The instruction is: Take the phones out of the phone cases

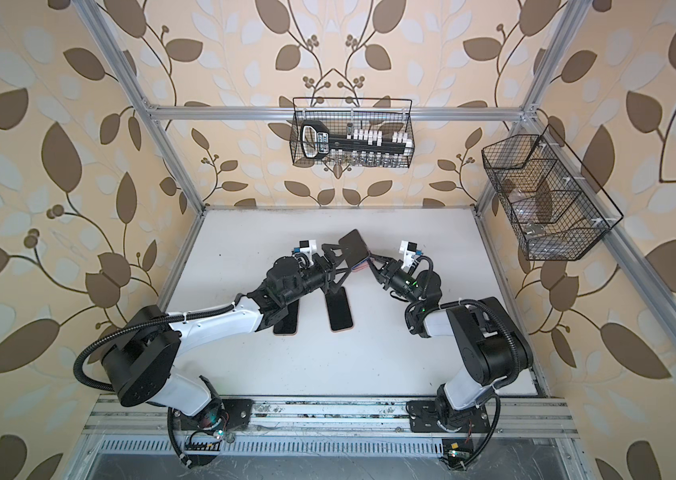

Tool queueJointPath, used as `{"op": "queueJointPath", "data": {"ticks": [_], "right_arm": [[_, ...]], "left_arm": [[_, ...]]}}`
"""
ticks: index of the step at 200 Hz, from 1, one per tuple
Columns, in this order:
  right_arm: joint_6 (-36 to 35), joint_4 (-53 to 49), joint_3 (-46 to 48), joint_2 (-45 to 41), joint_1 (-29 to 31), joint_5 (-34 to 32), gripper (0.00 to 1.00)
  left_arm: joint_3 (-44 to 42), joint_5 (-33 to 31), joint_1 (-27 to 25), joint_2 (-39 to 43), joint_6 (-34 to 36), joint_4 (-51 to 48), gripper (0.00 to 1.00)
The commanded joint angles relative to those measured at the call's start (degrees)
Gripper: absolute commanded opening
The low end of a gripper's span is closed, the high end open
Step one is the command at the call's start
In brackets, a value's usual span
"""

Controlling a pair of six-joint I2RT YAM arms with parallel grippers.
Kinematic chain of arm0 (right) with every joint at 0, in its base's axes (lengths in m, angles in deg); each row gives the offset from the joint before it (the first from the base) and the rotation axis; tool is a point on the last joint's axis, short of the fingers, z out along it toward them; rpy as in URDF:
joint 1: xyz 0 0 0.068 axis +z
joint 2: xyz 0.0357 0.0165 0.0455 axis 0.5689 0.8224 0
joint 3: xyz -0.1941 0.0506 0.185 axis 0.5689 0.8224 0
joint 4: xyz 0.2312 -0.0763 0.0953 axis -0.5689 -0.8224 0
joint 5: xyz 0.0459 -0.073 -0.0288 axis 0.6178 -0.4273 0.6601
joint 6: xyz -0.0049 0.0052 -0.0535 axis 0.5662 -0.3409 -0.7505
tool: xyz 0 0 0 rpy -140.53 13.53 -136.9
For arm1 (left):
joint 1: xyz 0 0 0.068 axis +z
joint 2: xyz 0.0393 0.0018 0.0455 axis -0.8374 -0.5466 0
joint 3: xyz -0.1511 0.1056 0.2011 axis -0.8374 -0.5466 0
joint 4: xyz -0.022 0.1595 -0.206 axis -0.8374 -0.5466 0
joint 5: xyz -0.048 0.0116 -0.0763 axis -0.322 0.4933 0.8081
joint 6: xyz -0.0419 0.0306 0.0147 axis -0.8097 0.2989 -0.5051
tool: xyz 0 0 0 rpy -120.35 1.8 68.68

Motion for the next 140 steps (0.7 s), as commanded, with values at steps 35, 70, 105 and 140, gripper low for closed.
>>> {"op": "queueJointPath", "data": {"ticks": [35,70,105,140], "right_arm": [[-0.4,6.5,1.3,-0.6,1.4,0.2,0.0],[-1.5,5.8,1.9,-0.7,1.7,0.0,0.0],[-2.3,5.4,2.4,-0.7,2.0,-0.2,0.0],[-3.8,3.8,2.4,-1.2,2.4,-0.3,0.0]], "left_arm": [[3.7,-0.9,-0.5,0.1,1.7,3.4,0.99],[4.6,-0.9,-0.4,0.7,2.4,2.7,0.99],[5.1,-1.1,-0.4,1.5,3.6,1.1,0.99],[5.2,-1.2,-0.4,1.6,3.7,1.2,0.99]]}}
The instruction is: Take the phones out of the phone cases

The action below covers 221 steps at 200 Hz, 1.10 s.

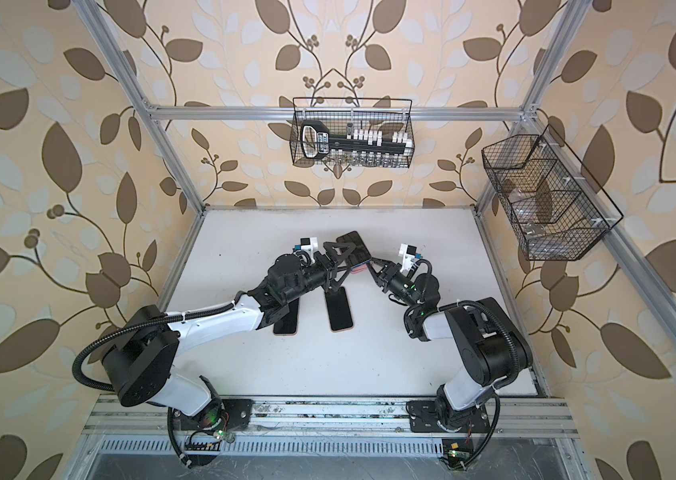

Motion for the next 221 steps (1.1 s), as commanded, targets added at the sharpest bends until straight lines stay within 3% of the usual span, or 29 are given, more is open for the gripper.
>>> {"op": "queueJointPath", "data": {"ticks": [1,64,113,221], "right_arm": [[-1.7,3.3,0.8,-1.2,1.0,2.0,0.0],[-3.0,1.5,0.8,-2.3,1.8,1.5,0.0],[-3.3,1.3,0.9,-2.3,2.6,1.1,0.0],[-3.4,1.4,0.8,-1.9,2.8,0.6,0.0]], "left_arm": [[3.2,-0.8,-0.4,1.7,2.1,3.4,0.99],[3.4,-0.8,-0.4,0.8,3.3,3.2,0.92],[3.0,-0.6,-0.2,-0.7,3.0,4.6,0.68],[2.8,-0.5,0.0,-1.3,3.0,4.7,0.27]]}}
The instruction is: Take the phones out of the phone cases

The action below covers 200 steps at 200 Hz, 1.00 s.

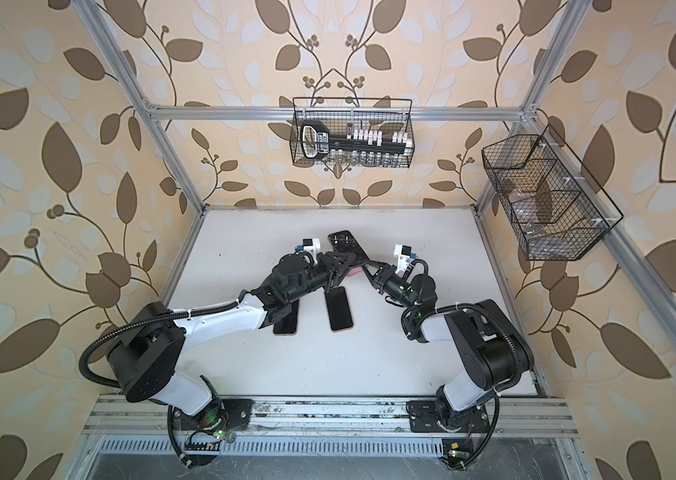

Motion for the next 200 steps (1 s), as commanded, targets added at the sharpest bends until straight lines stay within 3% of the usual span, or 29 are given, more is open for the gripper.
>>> {"op": "queueJointPath", "data": {"ticks": [1,33,136,200], "right_arm": [[-0.7,2.8,0.8,-0.9,0.5,0.6,0.0],[-0.7,2.8,0.9,-0.9,0.5,0.6,0.0],[-0.8,1.9,1.0,-1.8,-1.2,1.2,0.0],[-4.4,-2.5,1.2,-2.8,-3.2,1.4,0.0]], "left_arm": [[2.2,-0.4,0.0,0.5,0.5,5.7,0.26],[2.1,-0.3,0.0,0.3,0.4,5.8,0.17],[2.3,0.3,0.0,-0.3,0.0,6.1,0.0],[2.8,1.7,0.0,-0.3,-3.5,9.5,0.0]]}}
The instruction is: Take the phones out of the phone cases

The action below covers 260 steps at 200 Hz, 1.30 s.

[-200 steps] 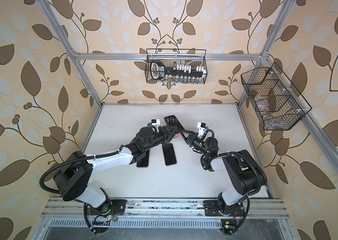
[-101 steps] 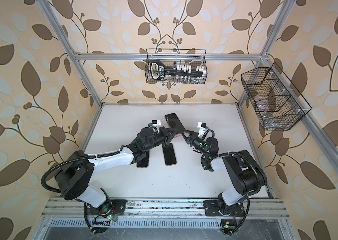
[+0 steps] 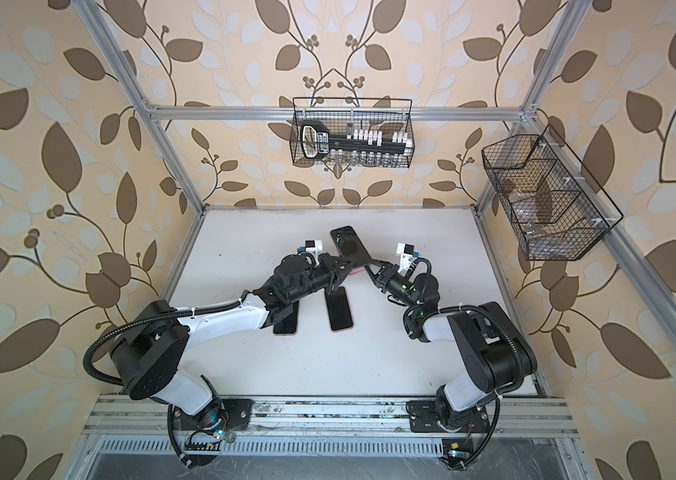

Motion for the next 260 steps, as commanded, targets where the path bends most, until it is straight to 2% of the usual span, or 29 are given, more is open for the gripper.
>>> {"op": "queueJointPath", "data": {"ticks": [1,91,161,218,260], "right_arm": [[-2.7,-1.3,1.2,-1.4,-1.3,0.1,0.0],[-6.9,-4.0,2.3,-0.4,-4.3,-0.5,0.0],[-12.0,-10.3,3.2,-3.4,-5.9,-2.3,0.0],[-16.9,-18.1,3.7,-7.5,-7.7,-4.4,0.0],[-19.8,-23.5,3.9,-10.2,-10.2,-5.5,0.0]], "left_arm": [[2.8,0.4,0.0,0.7,-1.2,8.7,0.0],[3.2,1.3,-1.5,0.6,-6.0,14.2,0.0],[4.8,2.3,-3.0,-1.8,-8.9,18.0,0.0],[5.7,3.5,-3.2,-2.5,-7.4,17.7,0.0],[6.2,4.2,-3.2,-1.3,-3.7,13.0,0.0]]}}
